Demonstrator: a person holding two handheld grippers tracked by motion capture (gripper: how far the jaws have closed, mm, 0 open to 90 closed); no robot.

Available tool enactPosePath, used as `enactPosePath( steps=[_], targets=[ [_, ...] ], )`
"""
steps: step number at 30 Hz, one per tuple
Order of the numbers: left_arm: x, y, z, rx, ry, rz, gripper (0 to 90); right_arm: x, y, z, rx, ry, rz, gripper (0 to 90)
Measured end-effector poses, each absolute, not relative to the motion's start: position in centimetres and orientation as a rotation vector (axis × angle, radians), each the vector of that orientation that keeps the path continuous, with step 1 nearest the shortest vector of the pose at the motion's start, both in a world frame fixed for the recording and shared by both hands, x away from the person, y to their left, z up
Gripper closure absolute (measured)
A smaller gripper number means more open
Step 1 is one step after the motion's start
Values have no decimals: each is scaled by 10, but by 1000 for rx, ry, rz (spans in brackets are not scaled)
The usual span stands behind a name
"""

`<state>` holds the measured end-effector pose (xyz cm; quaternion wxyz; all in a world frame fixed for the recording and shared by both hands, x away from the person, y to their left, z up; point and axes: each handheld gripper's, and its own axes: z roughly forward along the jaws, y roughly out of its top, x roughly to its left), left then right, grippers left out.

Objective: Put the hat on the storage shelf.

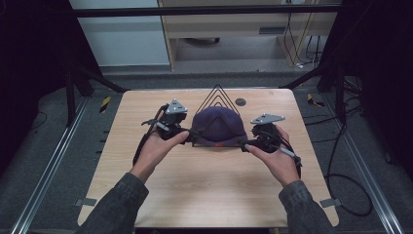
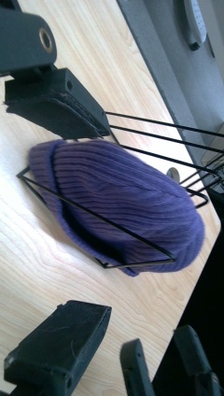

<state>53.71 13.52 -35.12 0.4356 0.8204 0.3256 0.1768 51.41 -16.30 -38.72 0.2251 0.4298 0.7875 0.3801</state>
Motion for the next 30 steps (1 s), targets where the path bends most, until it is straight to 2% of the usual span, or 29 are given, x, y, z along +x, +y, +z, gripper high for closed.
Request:
enactPosePath(
  steps=[15,30],
  targets=[
    [501,165,-358,2049,826,433,79,493,-152,-364,1088,2137,1121,89],
    [479,188,-360,2052,807,445,56,490,-136,-362,1041,2146,1150,77]
  ],
)
